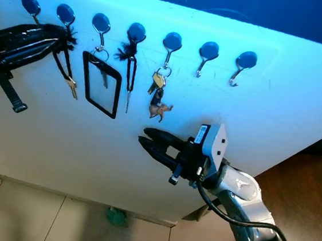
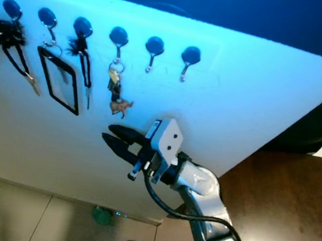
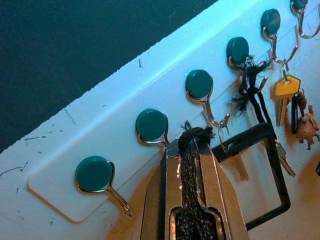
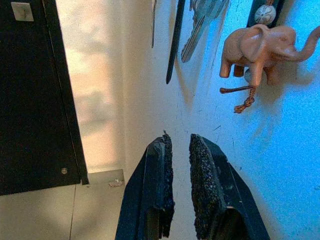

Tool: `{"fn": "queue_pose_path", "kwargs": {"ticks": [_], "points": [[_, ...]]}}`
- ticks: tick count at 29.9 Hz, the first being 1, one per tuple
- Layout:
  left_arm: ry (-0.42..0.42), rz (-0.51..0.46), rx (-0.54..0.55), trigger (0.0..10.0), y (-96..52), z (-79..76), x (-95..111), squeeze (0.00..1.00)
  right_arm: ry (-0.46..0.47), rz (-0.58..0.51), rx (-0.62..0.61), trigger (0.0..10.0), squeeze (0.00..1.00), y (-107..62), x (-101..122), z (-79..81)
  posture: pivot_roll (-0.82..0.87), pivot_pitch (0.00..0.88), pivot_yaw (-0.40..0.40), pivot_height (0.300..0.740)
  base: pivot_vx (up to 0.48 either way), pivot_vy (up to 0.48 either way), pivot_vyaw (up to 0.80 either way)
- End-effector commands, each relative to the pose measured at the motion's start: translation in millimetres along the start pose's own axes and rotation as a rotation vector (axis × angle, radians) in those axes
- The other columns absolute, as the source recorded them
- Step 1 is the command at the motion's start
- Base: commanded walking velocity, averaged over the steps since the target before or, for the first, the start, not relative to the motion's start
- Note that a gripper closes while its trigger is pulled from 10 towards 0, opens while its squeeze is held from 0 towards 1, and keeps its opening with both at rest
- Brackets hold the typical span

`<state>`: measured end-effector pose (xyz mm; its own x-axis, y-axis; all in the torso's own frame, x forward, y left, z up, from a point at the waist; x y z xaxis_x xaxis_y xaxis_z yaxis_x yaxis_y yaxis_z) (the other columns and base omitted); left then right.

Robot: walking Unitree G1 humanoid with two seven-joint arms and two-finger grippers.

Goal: Hang keys on a hook

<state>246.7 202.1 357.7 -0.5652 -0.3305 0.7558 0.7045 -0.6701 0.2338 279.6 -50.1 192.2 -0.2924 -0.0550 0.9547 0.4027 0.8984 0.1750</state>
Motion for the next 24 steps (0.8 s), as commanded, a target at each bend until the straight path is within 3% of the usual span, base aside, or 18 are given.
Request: {"fn": "queue_pose_path", "kwargs": {"ticks": [1,3,6,11,14,17,18,19,20,24], "points": [[-0.009,-0.014,-0.038,0.0,2.9,-8.9,3.3,0.0,0.002,0.012,-0.005,10.0,0.0,-2.2,-3.5,-0.3,0.09,0.05,0.029,0.74,0.0,0.0,0.0],[-0.012,-0.021,-0.047,0.0,3.6,-10.6,4.9,0.0,0.003,0.013,-0.006,10.0,0.0,-2.7,-3.9,-0.3,0.09,0.05,0.029,0.74,0.0,0.0,0.0],[-0.057,-0.056,-0.094,0.0,11.3,-25.0,7.9,0.0,0.009,0.017,-0.007,10.0,0.0,-2.3,-5.8,-0.5,0.09,0.054,0.03,0.74,0.0,0.0,0.0],[-0.077,-0.064,-0.105,0.0,13.9,-29.7,7.4,0.0,0.011,0.017,-0.008,10.0,0.0,-1.9,-6.3,-0.5,0.09,0.054,0.03,0.74,0.0,0.0,0.0],[-0.124,-0.023,-0.151,0.0,23.1,-49.0,-7.3,0.0,0.013,0.02,-0.012,10.0,0.0,-2.0,-7.5,-0.3,0.09,0.056,0.035,0.74,0.0,0.0,0.0],[-0.12,0.033,-0.138,0.0,27.0,-51.7,-20.3,0.0,0.013,0.022,-0.016,10.0,0.0,-2.9,-7.8,-0.7,0.09,0.057,0.037,0.74,0.0,0.0,0.0],[-0.107,0.059,-0.11,8.4,29.0,-49.3,-26.4,0.0,0.014,0.023,-0.019,10.0,0.0,-3.2,-7.9,-0.8,0.09,0.058,0.039,0.74,0.0,0.0,0.0],[-0.098,0.073,-0.091,8.4,30.0,-47.2,-29.8,0.0,0.014,0.022,-0.02,10.0,0.0,-3.4,-7.9,-0.8,0.09,0.058,0.039,0.74,0.0,0.0,0.0],[-0.093,0.079,-0.08,10.0,30.5,-46.0,-31.2,0.0,0.014,0.022,-0.02,10.0,0.0,-3.5,-7.9,-0.7,0.09,0.06,0.04,0.74,0.0,0.0,0.0],[-0.058,0.112,0.042,10.0,32.1,-28.3,-38.9,0.0,0.018,0.022,-0.021,10.0,0.0,-3.6,-8.6,0.0,0.09,0.064,0.04,0.74,0.0,0.0,0.0]]}}
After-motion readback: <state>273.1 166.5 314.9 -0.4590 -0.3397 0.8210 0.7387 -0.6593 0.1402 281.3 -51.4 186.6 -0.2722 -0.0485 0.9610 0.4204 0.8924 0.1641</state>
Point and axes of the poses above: a point about 5 cm out from each wrist's last joint towards the gripper, its own y axis pointing out of the wrist towards the gripper, its own x axis along the axis of the wrist's last joint, z = x × y, the point moved 4 cm from there along y, pointing out of the wrist towards the gripper
